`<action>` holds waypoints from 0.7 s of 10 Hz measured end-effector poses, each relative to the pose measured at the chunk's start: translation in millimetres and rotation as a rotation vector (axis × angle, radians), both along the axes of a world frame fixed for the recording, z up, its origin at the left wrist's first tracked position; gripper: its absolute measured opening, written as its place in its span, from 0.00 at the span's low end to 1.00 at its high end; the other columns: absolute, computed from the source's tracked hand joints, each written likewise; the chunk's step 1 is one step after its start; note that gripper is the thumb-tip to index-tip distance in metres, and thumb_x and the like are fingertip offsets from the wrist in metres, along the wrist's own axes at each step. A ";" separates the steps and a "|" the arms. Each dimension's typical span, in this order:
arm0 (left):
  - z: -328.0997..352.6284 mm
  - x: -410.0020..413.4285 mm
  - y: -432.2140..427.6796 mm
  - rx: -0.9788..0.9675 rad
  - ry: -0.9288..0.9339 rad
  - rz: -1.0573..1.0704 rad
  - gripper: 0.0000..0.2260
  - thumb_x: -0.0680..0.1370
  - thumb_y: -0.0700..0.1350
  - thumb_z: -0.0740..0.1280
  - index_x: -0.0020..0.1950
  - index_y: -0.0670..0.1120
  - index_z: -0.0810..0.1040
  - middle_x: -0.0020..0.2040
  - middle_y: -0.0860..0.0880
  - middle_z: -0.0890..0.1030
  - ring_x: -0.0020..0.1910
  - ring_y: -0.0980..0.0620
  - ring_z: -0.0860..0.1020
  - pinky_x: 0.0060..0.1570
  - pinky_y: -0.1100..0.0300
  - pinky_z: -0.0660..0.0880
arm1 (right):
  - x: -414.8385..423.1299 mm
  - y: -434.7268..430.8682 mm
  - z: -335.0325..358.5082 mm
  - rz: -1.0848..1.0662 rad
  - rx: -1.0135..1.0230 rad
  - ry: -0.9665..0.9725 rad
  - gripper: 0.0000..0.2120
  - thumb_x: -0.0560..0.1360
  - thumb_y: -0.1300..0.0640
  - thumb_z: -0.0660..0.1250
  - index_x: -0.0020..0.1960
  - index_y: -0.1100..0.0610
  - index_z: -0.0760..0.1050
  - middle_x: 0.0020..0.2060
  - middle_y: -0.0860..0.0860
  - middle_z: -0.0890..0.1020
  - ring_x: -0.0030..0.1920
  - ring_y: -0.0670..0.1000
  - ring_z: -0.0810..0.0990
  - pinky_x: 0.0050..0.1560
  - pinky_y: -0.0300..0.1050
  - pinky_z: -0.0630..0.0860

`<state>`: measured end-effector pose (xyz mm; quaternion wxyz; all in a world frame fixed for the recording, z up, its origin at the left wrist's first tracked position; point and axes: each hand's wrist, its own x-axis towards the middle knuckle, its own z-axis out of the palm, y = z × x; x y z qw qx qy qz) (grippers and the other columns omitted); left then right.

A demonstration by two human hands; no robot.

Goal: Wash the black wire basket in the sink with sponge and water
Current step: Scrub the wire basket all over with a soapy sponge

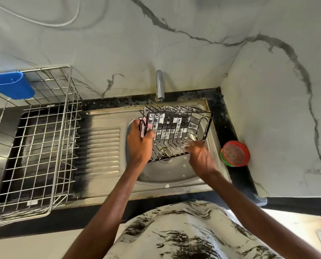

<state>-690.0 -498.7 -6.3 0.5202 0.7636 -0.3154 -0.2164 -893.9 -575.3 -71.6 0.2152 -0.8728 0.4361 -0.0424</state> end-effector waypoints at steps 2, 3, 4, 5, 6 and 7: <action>1.9 1.8 2.7 0.004 -0.003 -0.023 0.11 0.68 0.50 0.66 0.49 0.58 0.74 0.51 0.48 0.81 0.51 0.47 0.79 0.46 0.54 0.72 | -16.8 -21.7 -24.3 0.009 -0.153 -0.087 0.19 0.72 0.75 0.65 0.57 0.59 0.83 0.56 0.59 0.83 0.58 0.58 0.81 0.53 0.53 0.82; 2.3 -0.8 2.7 0.020 -0.036 -0.024 0.11 0.68 0.52 0.66 0.49 0.61 0.73 0.51 0.49 0.81 0.51 0.48 0.79 0.50 0.48 0.76 | -3.6 -9.5 -14.7 -0.034 -0.089 0.057 0.18 0.78 0.67 0.61 0.65 0.57 0.79 0.61 0.55 0.79 0.62 0.56 0.77 0.60 0.48 0.77; 1.2 2.8 3.2 0.069 -0.115 -0.073 0.22 0.68 0.54 0.66 0.60 0.48 0.76 0.55 0.46 0.82 0.55 0.44 0.80 0.55 0.42 0.78 | 15.0 8.2 7.2 -0.081 0.086 -0.270 0.14 0.76 0.71 0.65 0.54 0.59 0.85 0.54 0.57 0.86 0.50 0.52 0.86 0.47 0.37 0.82; -0.3 4.9 7.7 0.080 -0.171 -0.117 0.26 0.68 0.54 0.66 0.64 0.44 0.74 0.55 0.45 0.82 0.54 0.43 0.80 0.55 0.38 0.78 | 9.3 -1.7 38.8 -0.246 0.199 -0.529 0.13 0.76 0.70 0.68 0.53 0.55 0.85 0.54 0.52 0.86 0.43 0.44 0.87 0.37 0.39 0.83; -0.2 2.0 12.1 0.043 -0.264 -0.148 0.28 0.70 0.52 0.67 0.68 0.42 0.72 0.58 0.43 0.80 0.58 0.43 0.79 0.60 0.39 0.76 | -6.9 -11.8 73.1 -0.416 0.496 -0.769 0.15 0.76 0.70 0.69 0.57 0.55 0.83 0.56 0.49 0.86 0.52 0.45 0.85 0.51 0.43 0.83; -4.6 -4.5 18.7 0.033 -0.352 -0.180 0.32 0.70 0.49 0.68 0.72 0.38 0.70 0.63 0.40 0.77 0.63 0.38 0.76 0.64 0.35 0.73 | -30.6 -12.3 107.4 -0.459 0.901 -1.088 0.20 0.75 0.72 0.68 0.65 0.62 0.78 0.61 0.57 0.83 0.62 0.55 0.82 0.64 0.50 0.78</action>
